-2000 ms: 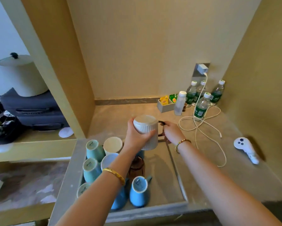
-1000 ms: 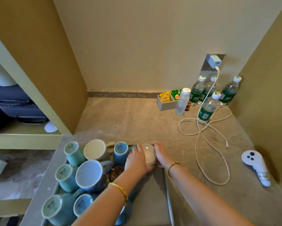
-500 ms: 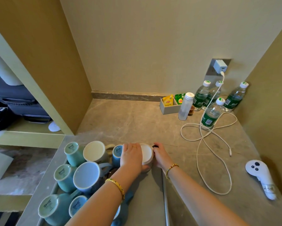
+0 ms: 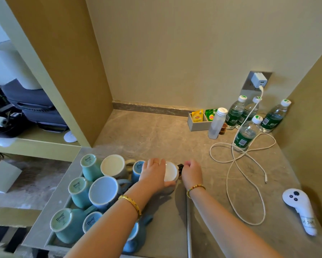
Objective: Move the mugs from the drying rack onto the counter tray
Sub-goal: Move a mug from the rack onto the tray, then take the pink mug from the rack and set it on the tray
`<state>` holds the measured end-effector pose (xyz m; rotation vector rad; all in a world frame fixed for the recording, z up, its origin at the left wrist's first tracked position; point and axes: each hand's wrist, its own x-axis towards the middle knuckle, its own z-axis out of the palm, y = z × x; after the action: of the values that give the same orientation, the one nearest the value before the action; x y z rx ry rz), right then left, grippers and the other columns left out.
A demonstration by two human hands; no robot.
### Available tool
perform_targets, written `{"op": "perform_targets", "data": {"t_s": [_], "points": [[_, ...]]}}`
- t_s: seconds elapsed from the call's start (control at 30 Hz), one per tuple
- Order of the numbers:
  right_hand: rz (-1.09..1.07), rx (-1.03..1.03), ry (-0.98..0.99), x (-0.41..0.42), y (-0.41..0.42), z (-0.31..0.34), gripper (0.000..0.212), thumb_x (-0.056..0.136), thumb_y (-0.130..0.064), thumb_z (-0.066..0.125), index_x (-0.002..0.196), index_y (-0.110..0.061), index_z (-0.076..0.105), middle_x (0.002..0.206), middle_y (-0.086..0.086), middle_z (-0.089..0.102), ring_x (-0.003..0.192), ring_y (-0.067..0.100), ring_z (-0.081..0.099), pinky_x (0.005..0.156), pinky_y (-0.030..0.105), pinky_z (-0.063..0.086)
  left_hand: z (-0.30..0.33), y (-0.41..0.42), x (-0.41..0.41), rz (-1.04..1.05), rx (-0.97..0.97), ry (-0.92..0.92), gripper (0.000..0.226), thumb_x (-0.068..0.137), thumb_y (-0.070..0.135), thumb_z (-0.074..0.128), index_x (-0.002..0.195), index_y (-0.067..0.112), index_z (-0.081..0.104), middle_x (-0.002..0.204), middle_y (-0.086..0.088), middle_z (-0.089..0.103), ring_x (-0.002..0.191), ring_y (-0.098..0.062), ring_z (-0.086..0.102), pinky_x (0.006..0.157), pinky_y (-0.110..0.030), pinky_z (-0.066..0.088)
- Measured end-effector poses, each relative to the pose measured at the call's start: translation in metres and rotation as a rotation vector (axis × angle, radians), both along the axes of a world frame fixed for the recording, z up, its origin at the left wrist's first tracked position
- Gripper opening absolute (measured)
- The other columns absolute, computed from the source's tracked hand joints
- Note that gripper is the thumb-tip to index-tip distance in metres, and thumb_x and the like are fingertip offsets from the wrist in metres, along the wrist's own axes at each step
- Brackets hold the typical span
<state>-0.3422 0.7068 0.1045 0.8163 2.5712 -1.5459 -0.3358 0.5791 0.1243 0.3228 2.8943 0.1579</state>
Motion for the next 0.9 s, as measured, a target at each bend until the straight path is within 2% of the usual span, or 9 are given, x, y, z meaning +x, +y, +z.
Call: {"op": "perform_targets", "data": {"t_s": [0.1, 0.17, 0.27, 0.37, 0.47, 0.57, 0.63, 0.77, 0.9], "points": [[0.075, 0.078, 0.178, -0.005, -0.024, 0.026, 0.024, 0.092, -0.005, 0.037, 0.104, -0.006, 0.057, 0.114, 0.011, 0.052, 0.093, 0.019, 0.049, 0.081, 0.029, 0.040, 0.023, -0.024, -0.004, 0.080, 0.211, 0.186, 0.061, 0.089, 0.050, 0.048, 0.138, 0.017, 0.036, 0.145, -0.006, 0.037, 0.135, -0.025, 0.025, 0.109, -0.038, 0.026], [0.145, 0.058, 0.285, -0.007, -0.052, 0.044, 0.024, 0.093, -0.005, 0.036, 0.107, -0.006, 0.056, 0.115, 0.009, 0.050, 0.093, 0.015, 0.046, 0.081, 0.025, 0.037, 0.038, -0.047, -0.005, 0.181, 0.316, 0.292, 0.047, 0.092, 0.039, 0.047, 0.134, 0.017, 0.044, 0.140, -0.004, 0.044, 0.131, -0.024, 0.030, 0.106, -0.035, 0.028], [0.312, 0.028, 0.414, -0.004, -0.108, 0.063, 0.021, 0.095, -0.007, 0.038, 0.106, -0.007, 0.056, 0.113, 0.008, 0.050, 0.097, 0.015, 0.048, 0.083, 0.022, 0.038, 0.054, -0.095, 0.004, 0.355, 0.413, 0.347, 0.039, 0.094, 0.030, 0.045, 0.129, 0.017, 0.050, 0.133, -0.006, 0.051, 0.127, -0.025, 0.037, 0.103, -0.034, 0.029], [0.498, 0.016, 0.497, 0.005, -0.174, 0.071, 0.019, 0.094, -0.005, 0.040, 0.101, -0.005, 0.057, 0.106, 0.010, 0.054, 0.097, 0.017, 0.048, 0.080, 0.015, 0.032, 0.061, -0.156, 0.028, 0.525, 0.456, 0.388, 0.036, 0.093, 0.026, 0.046, 0.127, 0.015, 0.053, 0.130, -0.008, 0.055, 0.122, -0.026, 0.042, 0.102, -0.033, 0.030], [0.682, -0.027, 0.489, 0.022, -0.244, 0.071, 0.018, 0.090, -0.001, 0.043, 0.098, -0.004, 0.058, 0.104, 0.013, 0.055, 0.093, 0.018, 0.048, 0.074, 0.011, 0.029, 0.058, -0.222, 0.061, 0.670, 0.436, 0.394, 0.033, 0.093, 0.026, 0.046, 0.123, 0.018, 0.055, 0.123, -0.007, 0.057, 0.117, -0.026, 0.047, 0.097, -0.034, 0.037], [0.829, -0.039, 0.454, 0.047, -0.318, 0.066, 0.021, 0.088, 0.003, 0.041, 0.099, -0.003, 0.059, 0.105, 0.013, 0.053, 0.100, 0.025, 0.050, 0.076, 0.011, 0.028, 0.052, -0.293, 0.100, 0.815, 0.470, 0.371, 0.031, 0.093, 0.025, 0.046, 0.121, 0.019, 0.057, 0.122, -0.005, 0.058, 0.117, -0.024, 0.049, 0.095, -0.034, 0.041], [0.903, -0.033, 0.430, 0.068, -0.366, 0.063, 0.024, 0.086, 0.004, 0.039, 0.099, -0.004, 0.058, 0.104, 0.008, 0.050, 0.097, 0.024, 0.050, 0.077, 0.012, 0.029, 0.045, -0.341, 0.128, 0.900, 0.491, 0.356, 0.031, 0.093, 0.024, 0.045, 0.121, 0.019, 0.057, 0.124, -0.005, 0.057, 0.116, -0.024, 0.050, 0.095, -0.035, 0.042], [1.002, -0.008, 0.362, 0.108, -0.459, 0.053, 0.023, 0.087, 0.000, 0.038, 0.098, -0.009, 0.056, 0.109, 0.007, 0.049, 0.089, 0.018, 0.048, 0.085, 0.027, 0.042, 0.031, -0.436, 0.183, 1.031, 0.474, 0.313, 0.031, 0.092, 0.024, 0.046, 0.119, 0.017, 0.058, 0.122, -0.007, 0.058, 0.113, -0.025, 0.052, 0.094, -0.035, 0.043], [1.081, 0.002, 0.307, 0.146, -0.542, 0.039, 0.025, 0.088, 0.002, 0.039, 0.103, -0.004, 0.057, 0.115, 0.013, 0.049, 0.089, 0.017, 0.047, 0.079, 0.013, 0.034, 0.014, -0.517, 0.233, 1.112, 0.475, 0.261, 0.030, 0.092, 0.025, 0.045, 0.118, 0.017, 0.058, 0.118, -0.007, 0.061, 0.109, -0.025, 0.056, 0.090, -0.035, 0.047]]}}
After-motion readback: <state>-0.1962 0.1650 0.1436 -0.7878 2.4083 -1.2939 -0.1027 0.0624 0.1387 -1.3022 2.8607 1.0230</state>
